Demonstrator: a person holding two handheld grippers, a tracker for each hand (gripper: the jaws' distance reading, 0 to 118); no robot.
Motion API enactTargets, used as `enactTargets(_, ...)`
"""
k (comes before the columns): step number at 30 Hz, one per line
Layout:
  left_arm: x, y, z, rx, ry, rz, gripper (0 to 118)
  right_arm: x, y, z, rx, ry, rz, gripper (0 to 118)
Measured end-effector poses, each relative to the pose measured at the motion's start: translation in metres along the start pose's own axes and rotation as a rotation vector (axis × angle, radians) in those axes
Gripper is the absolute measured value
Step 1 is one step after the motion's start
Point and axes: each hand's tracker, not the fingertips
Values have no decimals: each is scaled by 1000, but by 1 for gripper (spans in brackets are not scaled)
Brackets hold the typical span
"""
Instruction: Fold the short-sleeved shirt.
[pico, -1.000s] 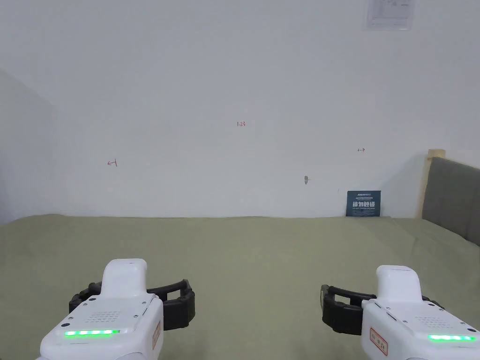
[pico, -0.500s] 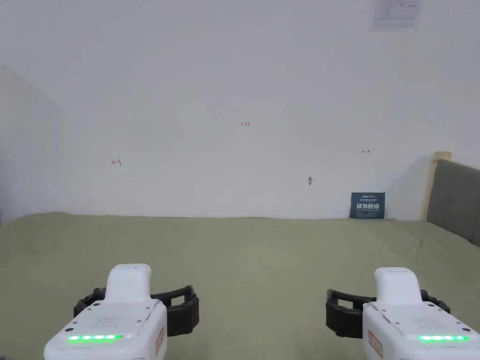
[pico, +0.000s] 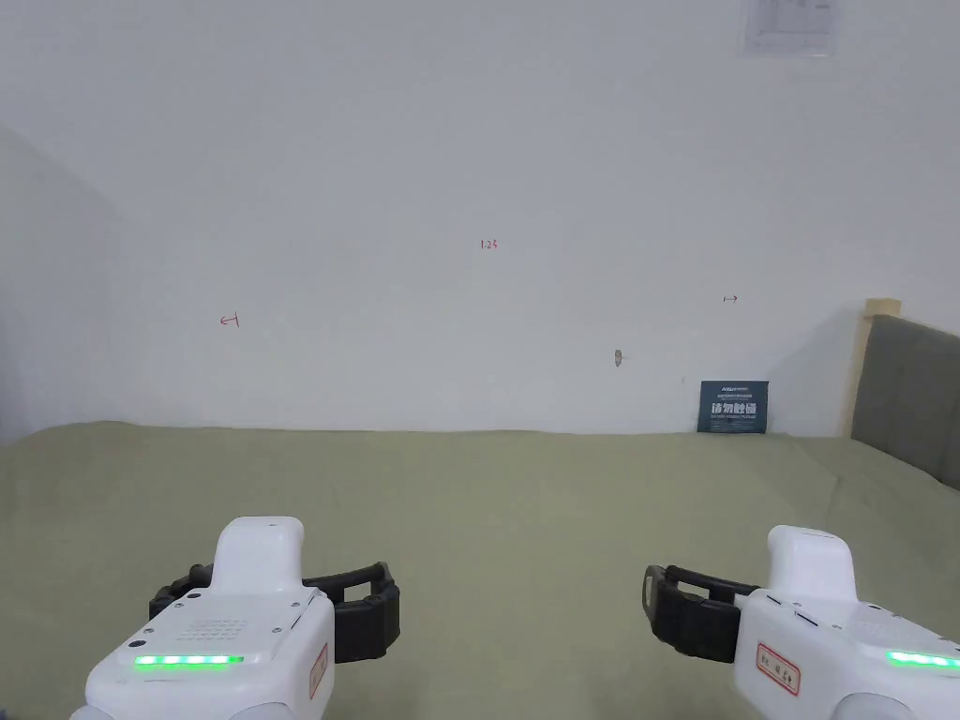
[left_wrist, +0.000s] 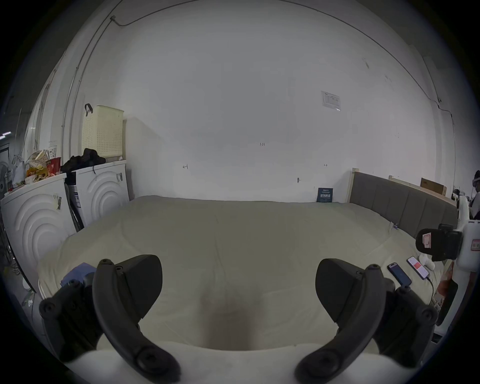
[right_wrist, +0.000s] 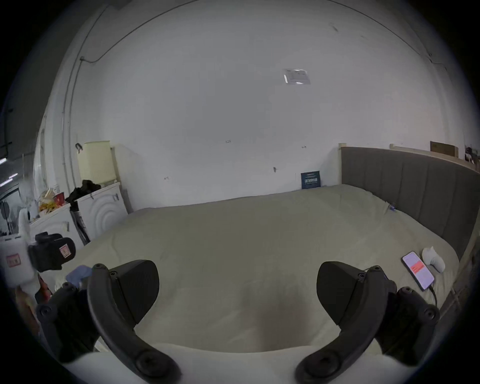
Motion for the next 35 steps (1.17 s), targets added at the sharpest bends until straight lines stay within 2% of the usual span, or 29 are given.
enactTargets(2, 0, 0, 0, -3, -7, 6, 118, 4, 0, -2, 9, 24, -19, 118)
enactTargets(5, 0, 0, -1, 4, -13, 15, 118, 9, 1, -7, -19, 80, -99, 118)
enactTargets(7, 1, -1, -3, -6, -16, 15, 118, 10, 0, -7, 2, 56, -113, 118)
enactTargets(8, 1, -2, -3, -9, -16, 13, 118, 9, 0, -6, 12, 12, -115, 118)
enactTargets(10, 2, -2, -2, -11, -17, 4, 118, 6, 2, -7, -18, -85, -82, 118)
enactTargets(11, 2, -2, -2, -12, -15, 1, 118, 7, 2, -9, -28, -100, -71, 118)
enactTargets(18, 0, -2, -3, -15, -18, 21, 118, 10, 6, -8, -28, -105, -57, 118)
enactTargets(22, 2, -2, -3, -24, -22, 12, 118, 0, 11, -3, -15, -147, 35, 118)
enactTargets(28, 4, -8, -2, -43, -26, -9, 118, -2, 9, 0, -31, -99, 42, 118)
enactTargets(32, 2, -10, -2, -52, -26, -2, 118, -6, 8, 1, -37, -162, 111, 118)
enactTargets(34, 0, -9, -3, -51, -28, 2, 118, -7, 8, -1, -27, -211, 104, 118)
enactTargets(35, 0, -8, -3, -47, -25, 3, 118, -6, 8, 0, -27, -199, 96, 118)
